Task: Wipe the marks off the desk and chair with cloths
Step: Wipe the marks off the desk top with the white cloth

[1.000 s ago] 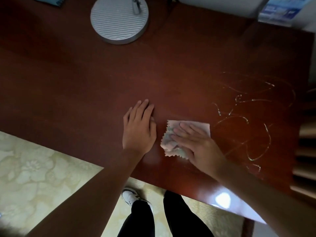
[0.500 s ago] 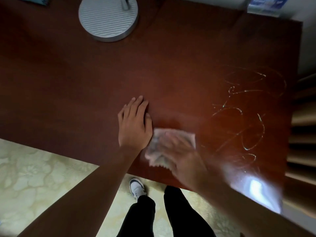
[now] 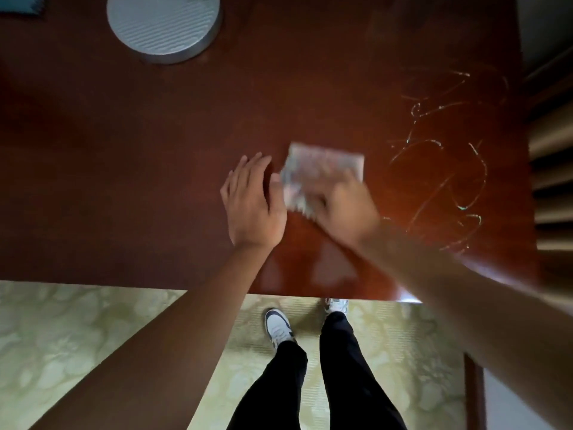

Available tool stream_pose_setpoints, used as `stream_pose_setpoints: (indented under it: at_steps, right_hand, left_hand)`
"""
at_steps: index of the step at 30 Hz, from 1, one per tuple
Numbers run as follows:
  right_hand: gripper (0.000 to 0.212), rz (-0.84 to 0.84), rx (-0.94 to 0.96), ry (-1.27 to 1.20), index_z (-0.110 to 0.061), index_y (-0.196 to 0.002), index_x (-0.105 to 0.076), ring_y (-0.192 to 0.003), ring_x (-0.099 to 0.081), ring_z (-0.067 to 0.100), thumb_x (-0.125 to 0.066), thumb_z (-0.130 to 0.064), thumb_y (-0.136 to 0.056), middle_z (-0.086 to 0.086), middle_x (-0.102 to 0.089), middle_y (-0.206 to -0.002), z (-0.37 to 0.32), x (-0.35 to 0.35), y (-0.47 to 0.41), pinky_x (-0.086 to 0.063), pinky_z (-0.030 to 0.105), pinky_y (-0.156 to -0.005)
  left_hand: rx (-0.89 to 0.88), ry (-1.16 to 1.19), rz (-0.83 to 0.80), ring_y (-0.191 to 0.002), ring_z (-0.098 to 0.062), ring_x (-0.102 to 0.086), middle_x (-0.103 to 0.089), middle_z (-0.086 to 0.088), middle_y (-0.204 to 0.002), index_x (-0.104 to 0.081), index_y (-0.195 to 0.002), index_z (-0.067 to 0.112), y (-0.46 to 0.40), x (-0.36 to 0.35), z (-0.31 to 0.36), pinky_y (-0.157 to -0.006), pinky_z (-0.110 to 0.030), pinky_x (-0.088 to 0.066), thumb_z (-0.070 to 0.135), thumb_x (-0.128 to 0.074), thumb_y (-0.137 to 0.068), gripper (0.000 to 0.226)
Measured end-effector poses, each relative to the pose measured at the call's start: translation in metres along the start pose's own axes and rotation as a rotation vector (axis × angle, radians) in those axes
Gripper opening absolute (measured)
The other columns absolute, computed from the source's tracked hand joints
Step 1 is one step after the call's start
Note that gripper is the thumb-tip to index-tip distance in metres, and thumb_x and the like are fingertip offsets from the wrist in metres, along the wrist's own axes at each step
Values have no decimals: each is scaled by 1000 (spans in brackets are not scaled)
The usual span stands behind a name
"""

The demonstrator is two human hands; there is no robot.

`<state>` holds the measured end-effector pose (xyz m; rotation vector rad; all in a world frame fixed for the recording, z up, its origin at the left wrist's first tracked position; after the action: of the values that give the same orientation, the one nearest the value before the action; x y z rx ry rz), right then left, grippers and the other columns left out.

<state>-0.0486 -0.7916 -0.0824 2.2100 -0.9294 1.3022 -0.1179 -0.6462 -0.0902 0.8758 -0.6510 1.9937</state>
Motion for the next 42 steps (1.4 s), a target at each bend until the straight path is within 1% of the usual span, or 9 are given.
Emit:
stream_pose_setpoints:
  at_steps: [6,9,15,22,25,28,34,37,42]
  right_hand:
    - [35,7,58,-97,-18,-121,-69,-132,-49,19,-68,-17,-87,-1,-59,-134,-51,-31,135,-41,43,-109]
    - [38,-25,73,-37,-17,-122,-68,-129,-53,25,-69,-10,-85,5,-61,-133,-41,-18,106,-45,48,-105]
    - [37,113,-214,27,-15,-134,-58,-141,-37,22,-51,-14,-98,5,-53,-143,-15,7,-6,-30,43,-115]
    - [34,45,-48,-74,-17,-125,-65,-136,-45,23,-52,-20,-94,2,-57,-138,-67,-38,124,-37,45,-112]
    - [34,62,29,-57,-20,-125,-65,-134,-47,18,-56,-21,-93,-2,-58,-135,-55,-39,123,-40,43,-111]
    - [36,53,17,-27,-20,-127,-64,-133,-48,23,-52,-18,-93,4,-58,-137,-37,-27,78,-37,43,-112]
    - [40,133,-253,35,-22,-138,-53,-143,-33,20,-48,-17,-99,4,-48,-147,4,9,-50,-32,41,-115]
    - [43,144,-180,26,-13,-136,-55,-140,-39,26,-49,-9,-94,7,-52,-143,-20,-6,-12,-35,45,-113]
    - [37,52,-44,-104,-18,-129,-63,-140,-39,19,-52,-14,-93,-3,-47,-143,-56,-30,86,-31,41,-117]
  left_hand:
    - [-54,-35,-68,-142,-21,-37,-56,1,-142,-62,-128,17,2,2,-3,-118,-44,-22,30,-50,-93,39]
    - [-104,-57,-92,-141,-23,-38,-56,0,-141,-63,-126,16,2,1,-1,-118,-44,-22,30,-49,-92,40]
    - [-110,-55,-83,-140,-20,-39,-57,2,-140,-63,-127,18,1,0,-1,-117,-45,-25,31,-45,-94,39]
    - [-117,-15,-75,-139,-22,-42,-59,2,-138,-65,-124,18,2,1,1,-115,-47,-26,26,-55,-88,38]
    - [-117,-20,-74,-139,-22,-41,-59,2,-138,-65,-124,18,1,0,0,-117,-46,-25,27,-53,-89,38]
    - [-110,7,-75,-138,-23,-43,-60,0,-138,-65,-124,17,1,2,0,-116,-47,-26,30,-48,-90,40]
    - [-100,62,-51,-138,-18,-43,-52,-2,-146,-56,-135,15,2,2,-3,-118,-40,-25,37,-37,-95,50]
    - [-86,87,-30,-136,-19,-45,-52,-4,-146,-56,-135,13,-1,1,-2,-117,-39,-26,38,-37,-95,51]
    - [-104,31,-77,-140,-19,-40,-52,0,-146,-58,-133,19,1,1,-2,-119,-41,-22,37,-43,-91,48]
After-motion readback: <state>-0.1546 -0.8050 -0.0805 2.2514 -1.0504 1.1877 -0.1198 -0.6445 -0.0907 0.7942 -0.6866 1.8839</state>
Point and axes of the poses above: each hand's wrist, its own y-axis away from the middle knuckle, its own x-axis out of the back of the hand, z = x × y, the point moved 1 cm from there along -y, towards the middle knuckle
